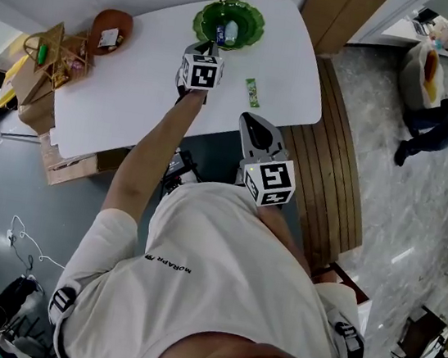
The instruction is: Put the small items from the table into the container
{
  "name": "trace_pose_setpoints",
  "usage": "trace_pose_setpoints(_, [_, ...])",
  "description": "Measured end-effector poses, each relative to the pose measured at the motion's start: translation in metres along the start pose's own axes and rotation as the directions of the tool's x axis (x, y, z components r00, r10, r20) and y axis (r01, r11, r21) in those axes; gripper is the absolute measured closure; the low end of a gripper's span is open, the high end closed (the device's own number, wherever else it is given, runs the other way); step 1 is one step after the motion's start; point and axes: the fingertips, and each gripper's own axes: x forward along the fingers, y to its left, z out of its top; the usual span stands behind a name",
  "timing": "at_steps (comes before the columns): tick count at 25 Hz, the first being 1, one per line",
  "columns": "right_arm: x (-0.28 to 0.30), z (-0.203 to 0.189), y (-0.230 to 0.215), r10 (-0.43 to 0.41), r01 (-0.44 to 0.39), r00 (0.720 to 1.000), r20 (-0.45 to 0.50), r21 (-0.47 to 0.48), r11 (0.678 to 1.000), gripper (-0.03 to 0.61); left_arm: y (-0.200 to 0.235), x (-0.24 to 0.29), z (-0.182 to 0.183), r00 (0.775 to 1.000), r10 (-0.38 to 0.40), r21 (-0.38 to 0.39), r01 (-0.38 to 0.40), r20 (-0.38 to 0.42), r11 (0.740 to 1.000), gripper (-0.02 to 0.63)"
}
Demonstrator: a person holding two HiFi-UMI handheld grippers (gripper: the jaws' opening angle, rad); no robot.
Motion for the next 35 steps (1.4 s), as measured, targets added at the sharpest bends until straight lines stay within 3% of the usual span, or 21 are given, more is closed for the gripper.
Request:
trace_pose_setpoints(12, [0.003,0.003,0.005,0.005,-0.005,1.0,0.009,0.001,1.0,0.573,-0.014,-0.037,0.005,0.997,0.001,-0.039,0.002,0.075,0.999,0.609])
trace_pose_setpoints(20, [0.002,0.002,0.006,-0.004,0.003,1.0,0.006,0.003,1.0,0.573,-0.022,-0.057,-0.015,0.998,-0.014,-0.124,0.023,0.069,0.992,0.609])
trace_pose_setpoints(35, [-0.004,-0.001,0.0,-0.016,0.016,1.0,0.001,0.011,1.0,0.574,-0.045,-0.082,-0.043,0.998,-0.018,-0.162,0.028,0.061,0.986,0.609])
